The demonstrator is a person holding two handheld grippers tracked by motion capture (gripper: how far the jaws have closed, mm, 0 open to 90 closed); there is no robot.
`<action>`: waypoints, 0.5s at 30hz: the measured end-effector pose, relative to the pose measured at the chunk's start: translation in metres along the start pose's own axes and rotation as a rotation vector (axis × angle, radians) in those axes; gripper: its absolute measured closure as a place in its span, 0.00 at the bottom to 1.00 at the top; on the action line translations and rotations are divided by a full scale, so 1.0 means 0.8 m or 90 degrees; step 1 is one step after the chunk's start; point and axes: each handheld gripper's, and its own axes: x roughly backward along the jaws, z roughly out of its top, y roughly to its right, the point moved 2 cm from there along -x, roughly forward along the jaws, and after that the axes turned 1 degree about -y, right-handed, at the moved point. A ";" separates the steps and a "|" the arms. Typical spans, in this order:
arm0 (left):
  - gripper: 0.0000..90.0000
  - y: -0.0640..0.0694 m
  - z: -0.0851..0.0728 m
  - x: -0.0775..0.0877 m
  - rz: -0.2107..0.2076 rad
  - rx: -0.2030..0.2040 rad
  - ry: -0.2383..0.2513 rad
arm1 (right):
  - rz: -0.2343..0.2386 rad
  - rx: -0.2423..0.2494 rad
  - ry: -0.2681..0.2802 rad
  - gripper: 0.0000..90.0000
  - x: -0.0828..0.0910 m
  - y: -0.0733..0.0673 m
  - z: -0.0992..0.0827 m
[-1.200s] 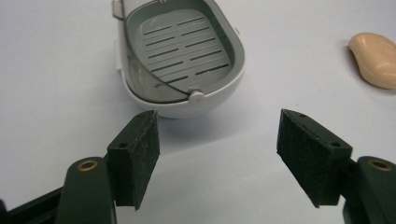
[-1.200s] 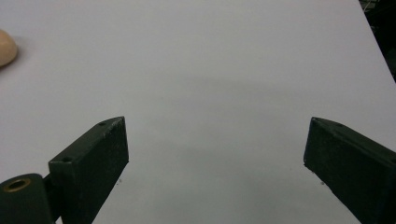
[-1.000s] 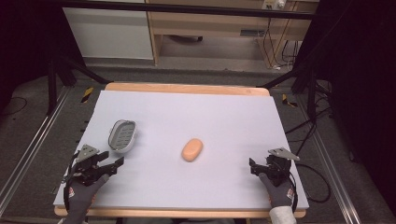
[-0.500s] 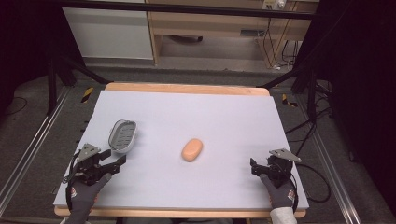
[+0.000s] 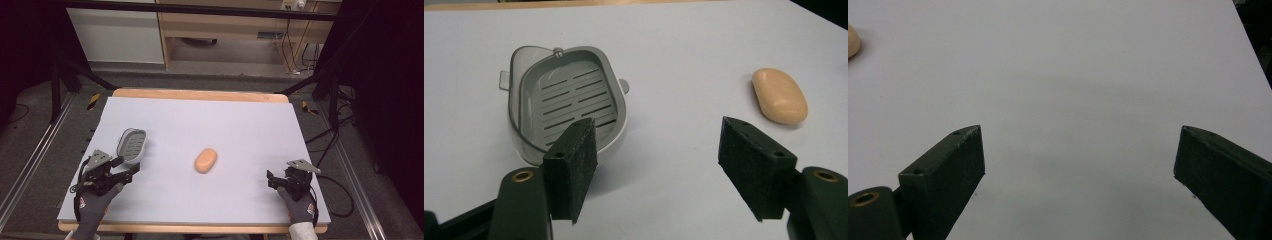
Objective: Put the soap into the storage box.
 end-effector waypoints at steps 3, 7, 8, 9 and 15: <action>0.34 0.004 0.004 -0.001 -0.004 -0.007 -0.001 | 0.000 0.001 0.000 0.07 0.000 -0.001 0.000; 0.34 0.009 0.007 -0.006 -0.009 -0.014 -0.005 | -0.001 0.003 0.002 0.07 0.001 -0.001 0.000; 0.34 0.011 0.009 -0.007 -0.009 -0.016 -0.006 | -0.001 0.002 0.002 0.07 0.001 -0.001 0.001; 0.34 0.014 0.012 -0.009 -0.013 -0.019 -0.006 | 0.001 0.003 0.002 0.07 0.001 -0.001 0.001; 0.34 0.029 0.024 -0.018 -0.028 -0.029 -0.004 | 0.002 0.002 0.000 0.07 0.000 -0.001 0.001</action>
